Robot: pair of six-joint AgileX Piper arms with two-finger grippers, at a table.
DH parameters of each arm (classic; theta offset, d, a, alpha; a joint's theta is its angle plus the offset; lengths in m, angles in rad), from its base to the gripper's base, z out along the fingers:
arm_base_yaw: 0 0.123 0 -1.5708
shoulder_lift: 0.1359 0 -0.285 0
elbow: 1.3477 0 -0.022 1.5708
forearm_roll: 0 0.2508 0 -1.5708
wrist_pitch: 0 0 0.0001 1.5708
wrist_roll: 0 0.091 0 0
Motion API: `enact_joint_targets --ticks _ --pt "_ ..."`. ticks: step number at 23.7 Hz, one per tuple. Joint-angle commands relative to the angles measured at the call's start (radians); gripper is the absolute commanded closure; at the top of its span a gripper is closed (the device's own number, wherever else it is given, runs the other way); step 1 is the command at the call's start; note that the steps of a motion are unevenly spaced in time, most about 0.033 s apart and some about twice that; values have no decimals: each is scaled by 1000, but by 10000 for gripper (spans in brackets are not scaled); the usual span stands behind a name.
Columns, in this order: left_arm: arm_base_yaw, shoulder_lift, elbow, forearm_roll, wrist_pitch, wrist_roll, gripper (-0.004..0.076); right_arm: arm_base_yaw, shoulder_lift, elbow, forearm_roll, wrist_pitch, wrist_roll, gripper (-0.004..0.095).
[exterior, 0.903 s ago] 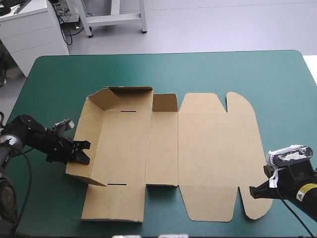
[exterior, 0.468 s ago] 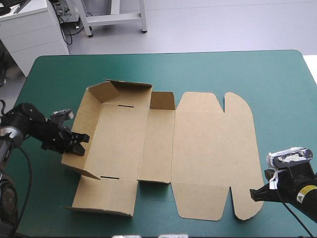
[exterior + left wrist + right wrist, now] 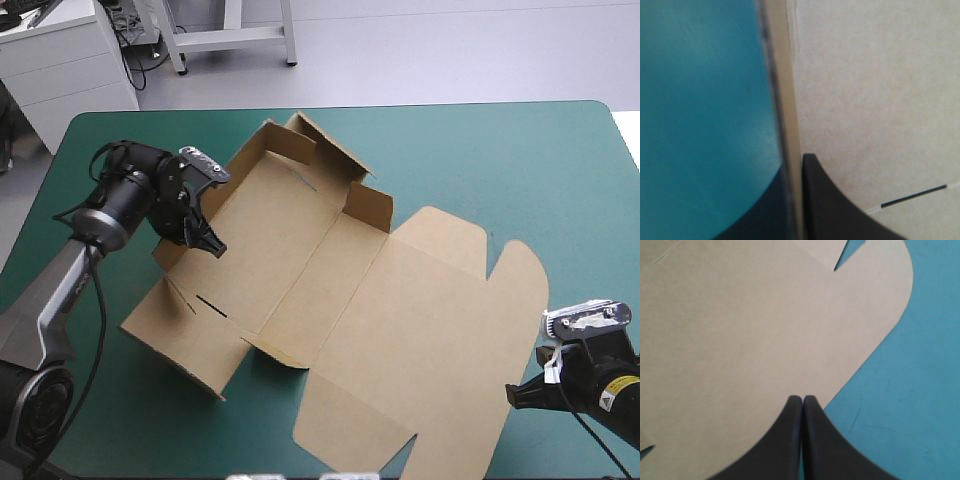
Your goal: Fold the box
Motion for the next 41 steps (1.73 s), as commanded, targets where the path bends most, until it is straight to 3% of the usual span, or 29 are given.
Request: enact_joint_targets --ticks 1,10,13,18,21,25,30,41 --pt "-101 4 -105 196 59 41 756 -4 3 -23 -10 -35 1 931" --pt "-322 97 -162 450 -64 65 756 -4 3 -23 5 -23 1 931" --pt "-432 86 -107 602 -161 47 756 -4 3 -23 12 -23 1 931" --pt "-600 31 36 936 -285 -161 756 -4 3 -23 17 -18 1 931" --pt "-646 -7 116 985 -321 -226 756 -4 3 -23 17 -18 1 931" --pt "-747 -103 334 1284 -332 -484 756 -4 3 -23 37 -18 1 931" --pt "-815 -151 479 1538 -309 -730 756 -4 3 -23 43 -18 1 931" --pt "-835 -123 545 1570 -301 -787 756 -4 3 -23 45 -18 29 893"
